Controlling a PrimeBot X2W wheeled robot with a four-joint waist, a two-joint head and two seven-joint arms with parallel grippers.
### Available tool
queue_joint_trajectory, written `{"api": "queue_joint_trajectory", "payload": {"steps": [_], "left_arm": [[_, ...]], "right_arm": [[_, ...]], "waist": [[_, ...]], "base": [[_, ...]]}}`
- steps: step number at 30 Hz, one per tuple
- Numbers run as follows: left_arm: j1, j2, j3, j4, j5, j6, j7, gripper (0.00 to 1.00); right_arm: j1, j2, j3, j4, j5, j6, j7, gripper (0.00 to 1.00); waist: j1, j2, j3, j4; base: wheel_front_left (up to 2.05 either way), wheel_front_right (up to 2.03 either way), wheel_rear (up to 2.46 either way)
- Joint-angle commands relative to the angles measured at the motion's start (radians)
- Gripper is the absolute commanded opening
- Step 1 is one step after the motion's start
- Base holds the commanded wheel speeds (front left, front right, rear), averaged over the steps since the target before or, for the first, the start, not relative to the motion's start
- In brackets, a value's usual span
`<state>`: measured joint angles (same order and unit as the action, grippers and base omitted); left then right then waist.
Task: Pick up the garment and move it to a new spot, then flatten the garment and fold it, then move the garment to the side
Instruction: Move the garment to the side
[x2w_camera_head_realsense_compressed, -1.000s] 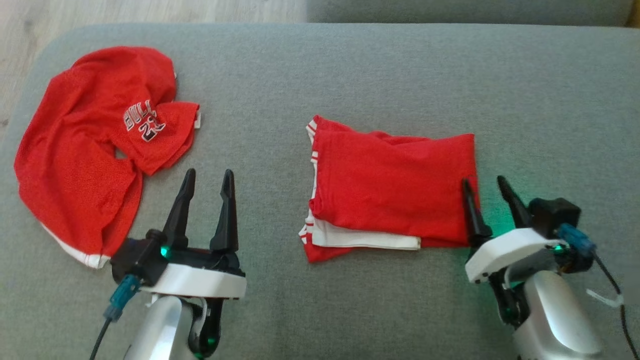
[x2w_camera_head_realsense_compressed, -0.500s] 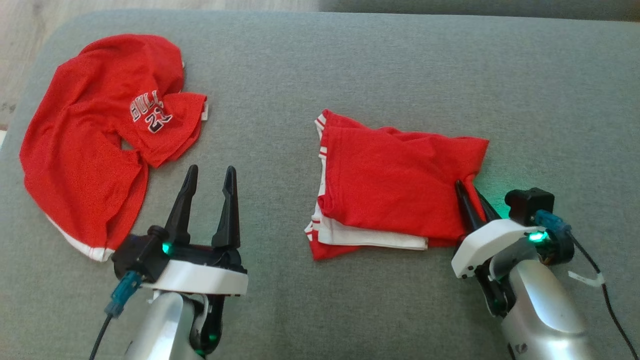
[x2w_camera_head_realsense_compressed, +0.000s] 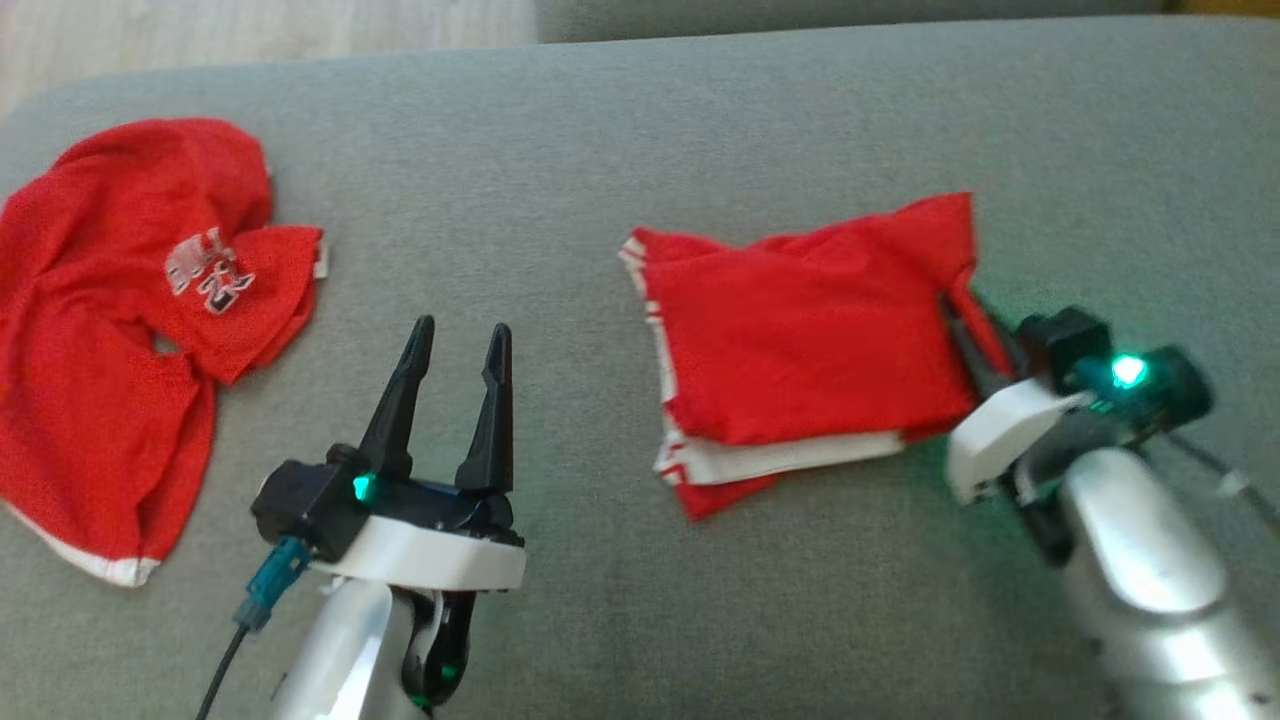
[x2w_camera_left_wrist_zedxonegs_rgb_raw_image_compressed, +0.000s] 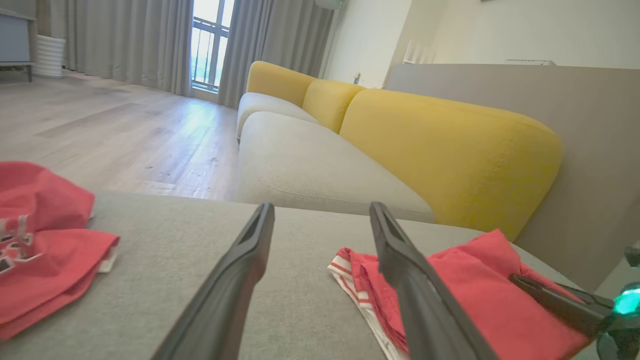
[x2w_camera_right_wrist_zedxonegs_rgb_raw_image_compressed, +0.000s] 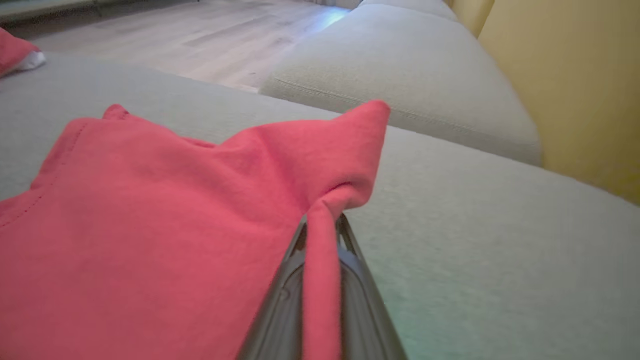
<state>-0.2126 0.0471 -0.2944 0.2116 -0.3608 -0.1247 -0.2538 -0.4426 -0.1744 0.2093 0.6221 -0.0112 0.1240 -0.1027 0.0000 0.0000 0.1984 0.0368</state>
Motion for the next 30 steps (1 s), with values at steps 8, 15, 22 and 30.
{"api": "queue_joint_trajectory", "payload": {"steps": [8, 15, 22, 30], "left_arm": [[-0.098, 0.003, 0.012, -0.050, 0.013, -0.004, -0.008, 1.00], [-0.147, 0.003, 0.014, -0.051, 0.016, -0.005, -0.008, 1.00], [-0.163, 0.003, 0.017, -0.048, 0.017, -0.006, -0.008, 1.00], [-0.163, 0.003, 0.014, -0.045, 0.012, -0.006, -0.008, 1.00]], "right_arm": [[-0.141, -0.288, 0.032, -0.068, 0.084, 0.007, 0.052, 0.00], [-0.205, -0.459, -0.079, -0.009, 0.096, 0.007, 0.072, 0.00], [-0.236, -0.501, -0.187, 0.050, 0.056, 0.007, 0.067, 0.00], [-0.241, -0.481, -0.291, 0.076, -0.038, 0.007, 0.083, 0.00]], "waist": [[0.0000, 0.0000, 0.107, -0.036], [0.0000, 0.0000, 0.180, -0.017], [0.0000, 0.0000, 0.197, -0.003], [0.0000, 0.0000, 0.189, 0.005]], "base": [[0.00, 0.00, 0.00], [0.00, 0.00, 0.00], [0.00, 0.00, 0.00], [0.00, 0.00, 0.00]]}}
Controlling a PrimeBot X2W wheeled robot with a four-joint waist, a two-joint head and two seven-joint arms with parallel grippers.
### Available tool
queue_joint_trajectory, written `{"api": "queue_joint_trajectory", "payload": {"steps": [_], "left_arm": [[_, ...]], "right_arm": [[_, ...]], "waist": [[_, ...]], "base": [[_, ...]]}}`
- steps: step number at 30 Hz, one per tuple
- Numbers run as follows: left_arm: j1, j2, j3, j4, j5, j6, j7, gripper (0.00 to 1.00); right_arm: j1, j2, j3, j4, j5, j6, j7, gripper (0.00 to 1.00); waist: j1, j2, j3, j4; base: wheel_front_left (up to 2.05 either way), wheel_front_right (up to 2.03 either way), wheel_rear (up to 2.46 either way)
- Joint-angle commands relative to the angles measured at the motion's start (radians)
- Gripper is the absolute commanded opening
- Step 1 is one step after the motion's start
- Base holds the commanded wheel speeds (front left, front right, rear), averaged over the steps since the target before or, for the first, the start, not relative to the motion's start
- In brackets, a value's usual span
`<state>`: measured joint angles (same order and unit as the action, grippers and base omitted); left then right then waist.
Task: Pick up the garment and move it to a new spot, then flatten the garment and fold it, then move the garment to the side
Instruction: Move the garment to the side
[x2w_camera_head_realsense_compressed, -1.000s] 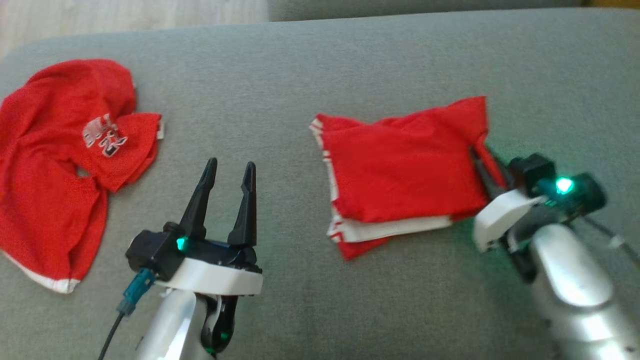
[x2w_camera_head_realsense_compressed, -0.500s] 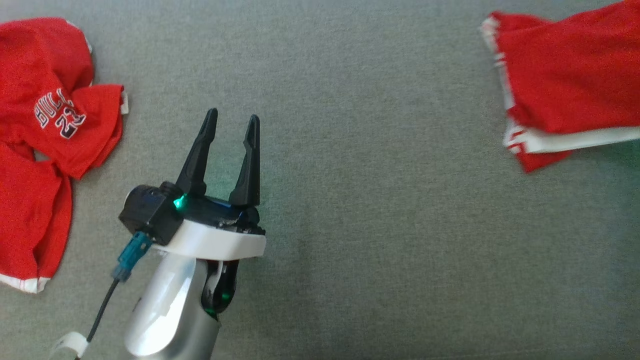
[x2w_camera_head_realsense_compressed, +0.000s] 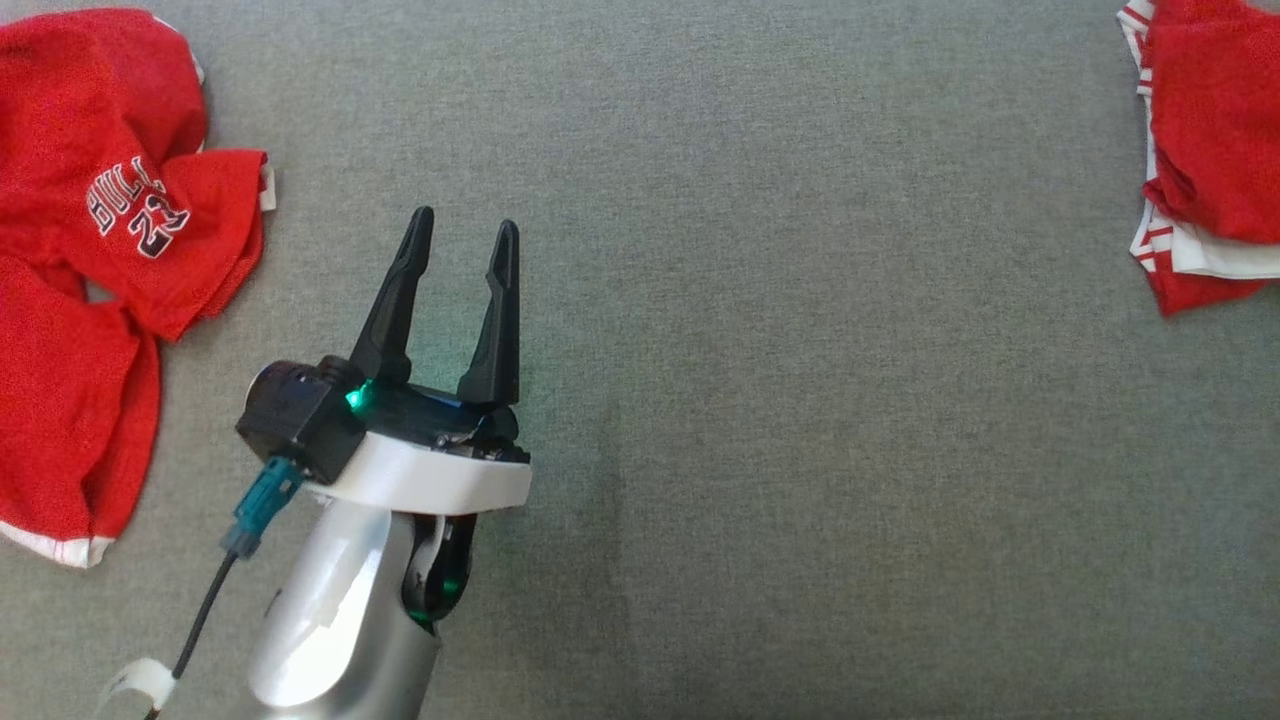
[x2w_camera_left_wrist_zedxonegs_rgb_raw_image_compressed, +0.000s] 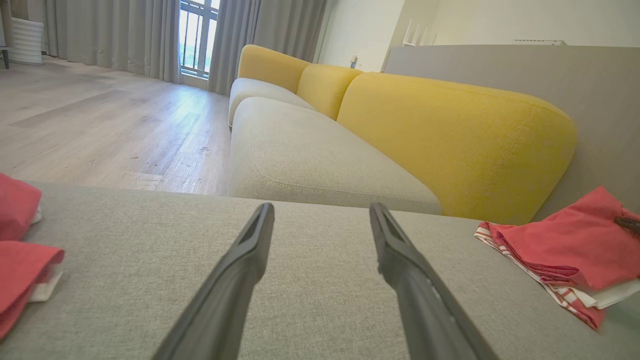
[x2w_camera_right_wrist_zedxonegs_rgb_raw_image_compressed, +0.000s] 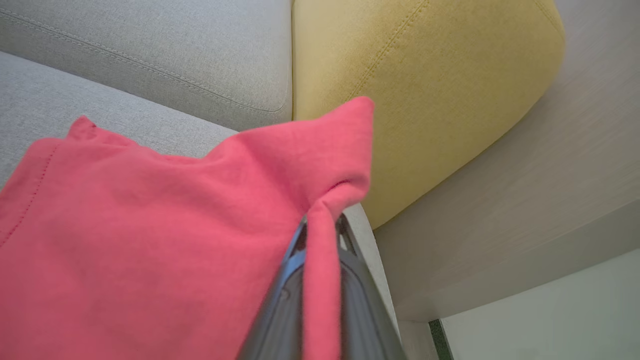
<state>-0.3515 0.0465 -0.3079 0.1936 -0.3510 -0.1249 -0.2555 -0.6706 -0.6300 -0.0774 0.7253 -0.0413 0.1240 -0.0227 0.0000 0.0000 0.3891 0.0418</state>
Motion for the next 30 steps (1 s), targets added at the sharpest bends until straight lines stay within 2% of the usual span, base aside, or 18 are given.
{"api": "queue_joint_trajectory", "payload": {"steps": [1, 2, 3, 9, 14, 21, 30], "left_arm": [[-0.024, 0.004, 0.028, -0.027, 0.002, -0.006, -0.006, 1.00], [-0.023, 0.004, 0.028, -0.027, 0.002, -0.006, -0.006, 1.00], [-0.022, 0.004, 0.028, -0.026, 0.002, -0.006, -0.006, 1.00], [-0.016, 0.004, 0.033, -0.017, 0.000, -0.006, -0.006, 1.00], [-0.006, 0.004, 0.046, -0.015, -0.004, -0.006, -0.006, 1.00], [0.041, 0.004, 0.108, -0.022, -0.001, -0.006, -0.006, 1.00], [0.131, 0.004, 0.175, -0.031, 0.013, -0.006, -0.006, 1.00]], "right_arm": [[-0.013, -0.018, -0.015, -0.028, -0.013, 0.007, 0.005, 0.00], [-0.014, -0.015, -0.023, -0.029, -0.020, 0.007, 0.000, 0.61], [-0.016, -0.009, -0.031, -0.030, -0.022, 0.007, -0.005, 1.00], [-0.018, 0.044, -0.059, -0.072, -0.039, 0.007, -0.036, 1.00], [-0.019, 0.098, -0.033, -0.110, -0.023, 0.007, -0.076, 1.00], [0.009, 0.241, 0.052, -0.215, 0.060, 0.007, -0.138, 1.00], [0.165, 0.428, 0.127, -0.366, 0.144, 0.007, -0.125, 1.00]], "waist": [[0.0000, 0.0000, -0.003, 0.000], [0.0000, 0.0000, -0.004, 0.000], [0.0000, 0.0000, -0.005, 0.000], [0.0000, 0.0000, -0.029, -0.004], [0.0000, 0.0000, -0.063, -0.008], [0.0000, 0.0000, -0.159, -0.023], [0.0000, 0.0000, -0.269, -0.037]], "base": [[0.00, 0.00, 0.00], [0.00, 0.00, 0.00], [0.00, 0.00, 0.00], [0.00, 0.00, 0.00], [0.00, 0.00, 0.00], [0.00, 0.00, 0.00], [0.00, 0.00, 0.00]]}}
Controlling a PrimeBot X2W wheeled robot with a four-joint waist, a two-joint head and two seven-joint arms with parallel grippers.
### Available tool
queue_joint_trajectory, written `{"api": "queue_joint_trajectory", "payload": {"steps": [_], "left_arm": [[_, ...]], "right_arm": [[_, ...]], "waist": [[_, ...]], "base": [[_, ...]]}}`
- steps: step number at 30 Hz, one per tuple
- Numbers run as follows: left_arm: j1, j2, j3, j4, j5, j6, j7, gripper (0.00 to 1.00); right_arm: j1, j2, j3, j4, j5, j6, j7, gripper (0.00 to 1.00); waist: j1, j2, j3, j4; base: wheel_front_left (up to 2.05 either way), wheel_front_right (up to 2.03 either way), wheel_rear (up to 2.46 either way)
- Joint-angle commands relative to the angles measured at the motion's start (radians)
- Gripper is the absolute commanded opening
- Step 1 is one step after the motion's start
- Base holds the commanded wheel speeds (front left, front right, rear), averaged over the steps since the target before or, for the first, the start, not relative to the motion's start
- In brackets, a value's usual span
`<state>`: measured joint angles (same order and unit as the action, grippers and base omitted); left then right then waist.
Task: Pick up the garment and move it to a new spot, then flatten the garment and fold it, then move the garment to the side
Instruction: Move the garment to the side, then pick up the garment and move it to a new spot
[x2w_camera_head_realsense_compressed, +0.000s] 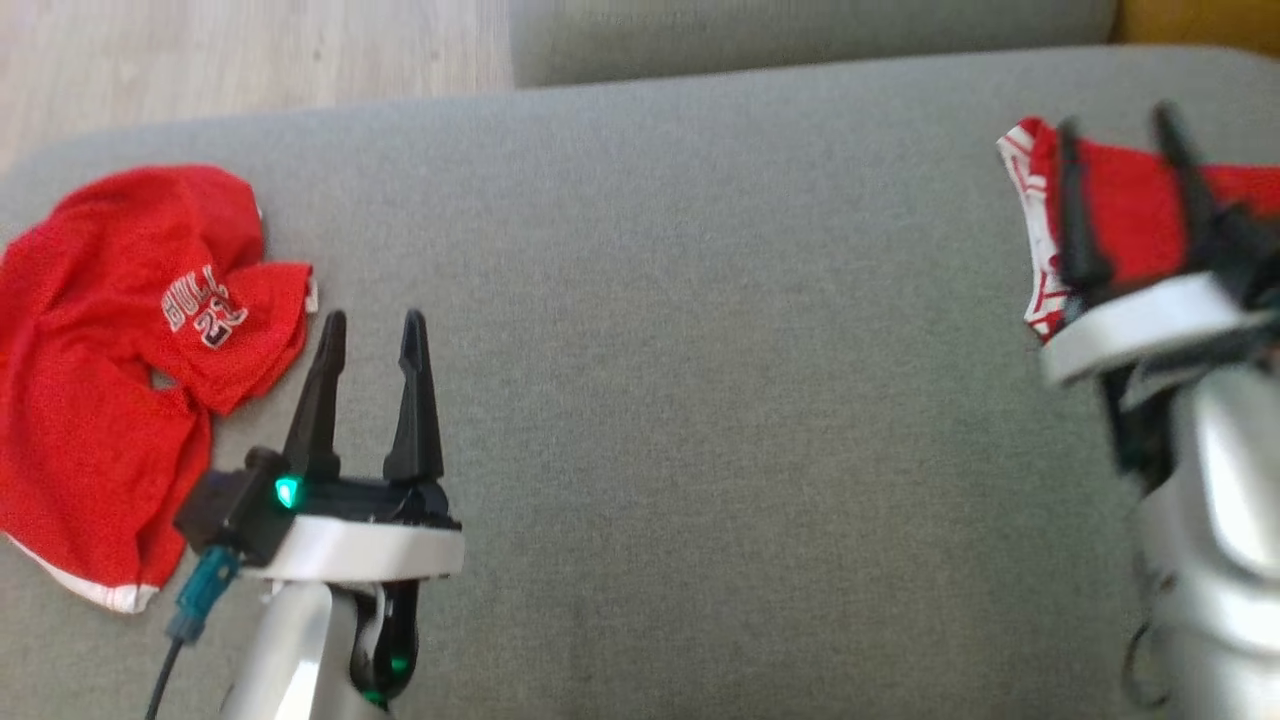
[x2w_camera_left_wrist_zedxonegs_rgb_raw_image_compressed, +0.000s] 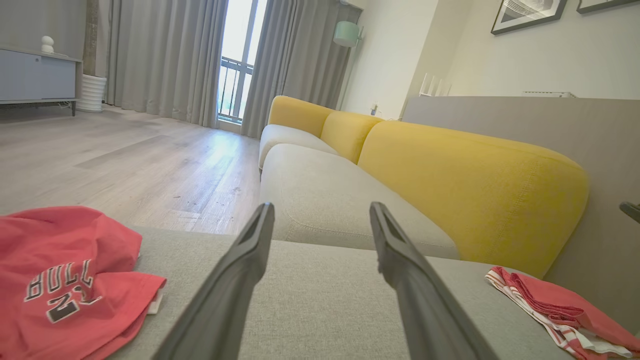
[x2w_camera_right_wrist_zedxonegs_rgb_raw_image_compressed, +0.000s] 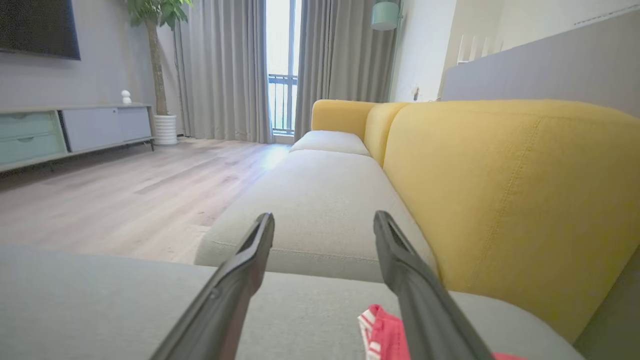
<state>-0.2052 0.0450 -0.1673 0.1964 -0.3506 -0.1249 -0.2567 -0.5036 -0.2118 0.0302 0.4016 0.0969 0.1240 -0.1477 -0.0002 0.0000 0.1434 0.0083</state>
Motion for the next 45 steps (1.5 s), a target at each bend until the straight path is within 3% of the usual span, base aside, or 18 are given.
{"api": "queue_joint_trajectory", "payload": {"steps": [1, 6, 10, 19, 35, 45], "left_arm": [[-0.006, 0.005, 0.035, -0.034, 0.012, -0.006, -0.005, 1.00], [0.039, 0.005, 0.033, -0.037, 0.011, -0.006, -0.005, 1.00], [0.072, 0.005, 0.021, -0.025, 0.007, -0.006, -0.005, 1.00], [0.111, 0.005, 0.023, -0.019, -0.010, -0.005, -0.005, 1.00], [0.122, 0.005, 0.015, -0.012, -0.011, 0.001, -0.005, 1.00], [0.120, 0.005, 0.045, -0.005, -0.003, 0.026, -0.005, 1.00]], "right_arm": [[0.023, 0.031, 0.021, -0.058, 0.011, 0.007, 0.001, 1.00], [0.155, 0.127, -0.009, -0.121, 0.022, 0.007, -0.008, 1.00], [0.250, 0.157, -0.049, -0.136, 0.042, 0.007, -0.038, 1.00], [0.371, 0.161, -0.036, -0.114, 0.141, 0.007, -0.097, 1.00], [0.387, 0.161, -0.026, -0.105, 0.143, 0.007, -0.110, 1.00], [0.395, 0.162, 0.016, -0.116, 0.161, 0.007, -0.111, 1.00]], "waist": [[0.0002, 0.0000, -0.033, -0.003], [0.0002, 0.0000, -0.063, 0.007], [0.0002, 0.0000, -0.077, 0.015], [0.0002, 0.0000, -0.091, 0.024], [0.0002, 0.0000, -0.110, 0.028], [0.0002, 0.0000, -0.110, 0.124]], "base": [[0.00, 0.00, 0.00], [0.00, 0.00, 0.00], [0.00, 0.00, 0.00], [0.00, 0.00, 0.00], [0.00, 0.00, 0.00], [0.00, 0.00, 0.00]]}}
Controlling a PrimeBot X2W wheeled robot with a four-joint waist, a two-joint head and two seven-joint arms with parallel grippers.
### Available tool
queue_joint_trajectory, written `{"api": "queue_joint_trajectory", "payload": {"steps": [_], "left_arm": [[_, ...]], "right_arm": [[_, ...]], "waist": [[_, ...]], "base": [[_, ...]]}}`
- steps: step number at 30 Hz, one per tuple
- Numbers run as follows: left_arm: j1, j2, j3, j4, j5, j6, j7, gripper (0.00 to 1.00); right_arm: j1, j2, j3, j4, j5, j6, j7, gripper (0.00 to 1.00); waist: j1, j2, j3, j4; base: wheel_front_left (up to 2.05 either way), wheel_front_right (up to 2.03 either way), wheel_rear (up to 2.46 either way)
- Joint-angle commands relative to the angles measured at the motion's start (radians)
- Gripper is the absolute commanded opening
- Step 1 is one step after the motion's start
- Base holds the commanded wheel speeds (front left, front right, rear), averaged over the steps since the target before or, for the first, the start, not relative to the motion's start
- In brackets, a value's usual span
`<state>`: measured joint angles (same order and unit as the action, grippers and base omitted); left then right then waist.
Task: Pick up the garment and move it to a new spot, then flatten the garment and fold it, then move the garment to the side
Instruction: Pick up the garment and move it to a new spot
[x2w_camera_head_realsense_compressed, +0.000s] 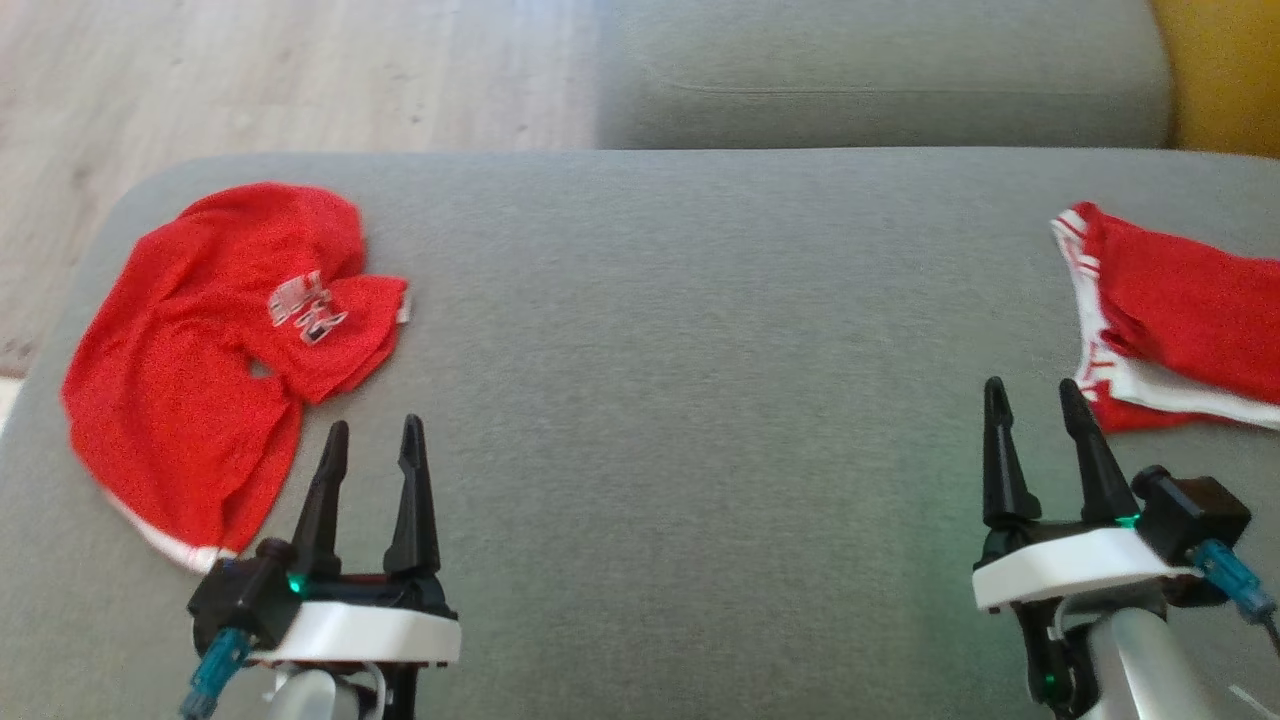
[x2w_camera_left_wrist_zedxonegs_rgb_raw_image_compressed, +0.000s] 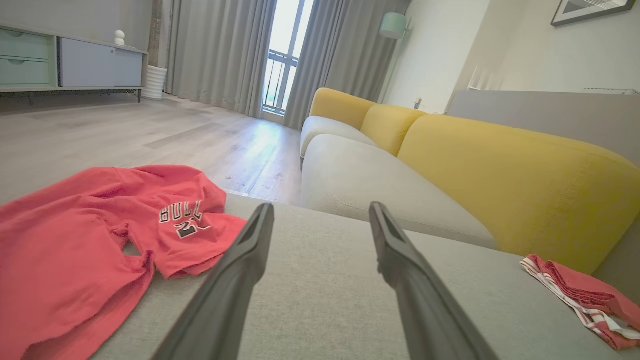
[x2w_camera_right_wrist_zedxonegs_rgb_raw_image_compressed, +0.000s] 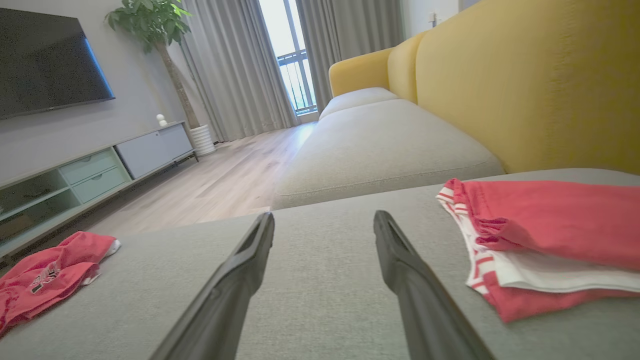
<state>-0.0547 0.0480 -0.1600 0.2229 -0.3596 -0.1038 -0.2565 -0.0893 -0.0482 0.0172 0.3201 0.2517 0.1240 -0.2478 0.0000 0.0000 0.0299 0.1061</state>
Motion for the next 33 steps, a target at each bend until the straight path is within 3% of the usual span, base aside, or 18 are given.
{"api": "queue_joint_trajectory", "payload": {"steps": [1, 19, 33], "left_arm": [[-0.033, 0.002, 0.042, -0.033, 0.007, 0.006, -0.005, 1.00], [-0.043, 0.002, 0.117, -0.023, 0.025, 0.003, -0.005, 1.00], [-0.089, 0.020, 0.200, -0.035, 0.056, -0.009, -0.005, 1.00]], "right_arm": [[-0.019, -0.002, 0.033, -0.037, 0.008, 0.007, -0.010, 1.00], [-0.008, -0.002, 0.152, -0.046, 0.034, 0.007, 0.006, 1.00], [-0.046, -0.002, 0.174, -0.076, 0.026, 0.007, 0.033, 1.00]], "waist": [[0.0000, 0.0000, 0.007, 0.043], [0.0000, 0.0000, 0.021, 0.303], [0.0000, 0.0000, 0.099, 0.296]], "base": [[0.00, 0.00, 0.00], [0.00, 0.00, 0.00], [0.00, 0.00, 0.00]]}}
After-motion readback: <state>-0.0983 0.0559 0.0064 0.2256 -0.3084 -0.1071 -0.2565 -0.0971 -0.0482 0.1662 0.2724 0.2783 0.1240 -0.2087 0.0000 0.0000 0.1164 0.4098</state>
